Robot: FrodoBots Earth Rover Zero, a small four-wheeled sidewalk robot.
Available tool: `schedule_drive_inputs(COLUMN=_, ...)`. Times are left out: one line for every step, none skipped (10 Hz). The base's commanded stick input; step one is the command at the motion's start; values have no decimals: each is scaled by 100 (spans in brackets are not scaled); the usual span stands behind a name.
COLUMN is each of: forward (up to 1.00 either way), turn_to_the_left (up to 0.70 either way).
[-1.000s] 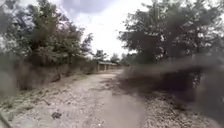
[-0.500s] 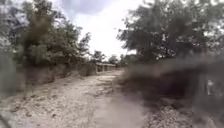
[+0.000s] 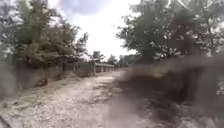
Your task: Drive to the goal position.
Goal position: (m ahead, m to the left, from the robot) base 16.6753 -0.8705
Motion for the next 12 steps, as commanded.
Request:
schedule_drive_inputs(forward=70, turn_to_the_left=0)
schedule_drive_inputs(forward=70, turn_to_the_left=0)
schedule_drive_inputs(forward=70, turn_to_the_left=0)
schedule_drive_inputs(forward=70, turn_to_the_left=0)
schedule_drive_inputs(forward=70, turn_to_the_left=0)
schedule_drive_inputs(forward=70, turn_to_the_left=0)
schedule_drive_inputs(forward=70, turn_to_the_left=0)
schedule_drive_inputs(forward=70, turn_to_the_left=0)
schedule_drive_inputs(forward=70, turn_to_the_left=0)
schedule_drive_inputs(forward=70, turn_to_the_left=0)
schedule_drive_inputs(forward=70, turn_to_the_left=0)
schedule_drive_inputs(forward=70, turn_to_the_left=0)
